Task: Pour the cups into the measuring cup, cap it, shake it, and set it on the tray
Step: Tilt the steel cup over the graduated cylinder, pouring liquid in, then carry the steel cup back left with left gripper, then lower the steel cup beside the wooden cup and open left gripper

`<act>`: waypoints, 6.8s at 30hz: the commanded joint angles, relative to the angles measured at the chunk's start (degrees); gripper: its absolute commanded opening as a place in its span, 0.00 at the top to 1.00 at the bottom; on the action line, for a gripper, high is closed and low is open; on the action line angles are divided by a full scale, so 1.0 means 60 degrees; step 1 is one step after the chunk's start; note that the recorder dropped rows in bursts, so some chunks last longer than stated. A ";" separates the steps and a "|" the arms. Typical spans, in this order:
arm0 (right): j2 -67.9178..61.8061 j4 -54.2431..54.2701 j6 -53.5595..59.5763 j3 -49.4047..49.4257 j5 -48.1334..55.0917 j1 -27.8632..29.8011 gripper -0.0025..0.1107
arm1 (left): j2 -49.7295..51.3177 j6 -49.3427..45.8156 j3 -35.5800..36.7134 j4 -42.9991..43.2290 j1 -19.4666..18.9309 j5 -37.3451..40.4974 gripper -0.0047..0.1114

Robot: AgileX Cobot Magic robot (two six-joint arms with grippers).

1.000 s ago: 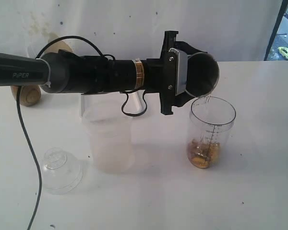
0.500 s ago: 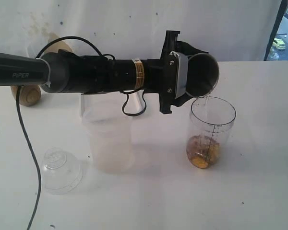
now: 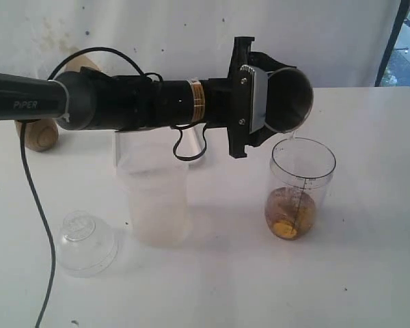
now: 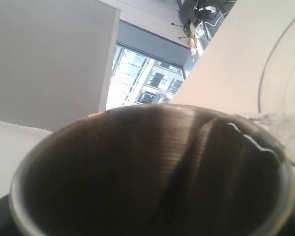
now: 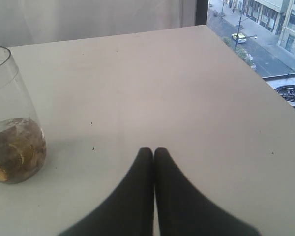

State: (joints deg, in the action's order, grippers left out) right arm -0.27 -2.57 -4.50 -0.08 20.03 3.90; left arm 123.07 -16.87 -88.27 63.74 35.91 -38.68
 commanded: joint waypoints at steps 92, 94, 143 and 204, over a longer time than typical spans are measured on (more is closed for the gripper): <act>0.0046 -0.0033 -0.0042 0.0013 -0.0051 -0.0032 0.98 | -0.1473 0.5711 0.6043 -0.3963 -0.6238 -0.3956 0.96; 0.0046 -0.0033 -0.0042 0.0013 -0.0051 -0.0032 0.98 | -0.1078 0.5243 0.6043 -0.4447 -0.6238 -0.4646 0.96; 0.0046 -0.0033 -0.0042 0.0013 -0.0051 -0.0032 0.98 | 0.1887 0.5809 0.2798 -0.4332 -0.6048 -0.4217 0.90; 0.0046 -0.0033 -0.0042 0.0013 -0.0051 -0.0032 0.98 | -0.2906 0.6551 0.2815 -0.5064 -0.6948 0.3971 0.95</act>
State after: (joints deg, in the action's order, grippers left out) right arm -0.27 -2.57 -4.50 -0.08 20.03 3.90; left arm 106.28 23.51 -71.24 34.86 -4.16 -20.45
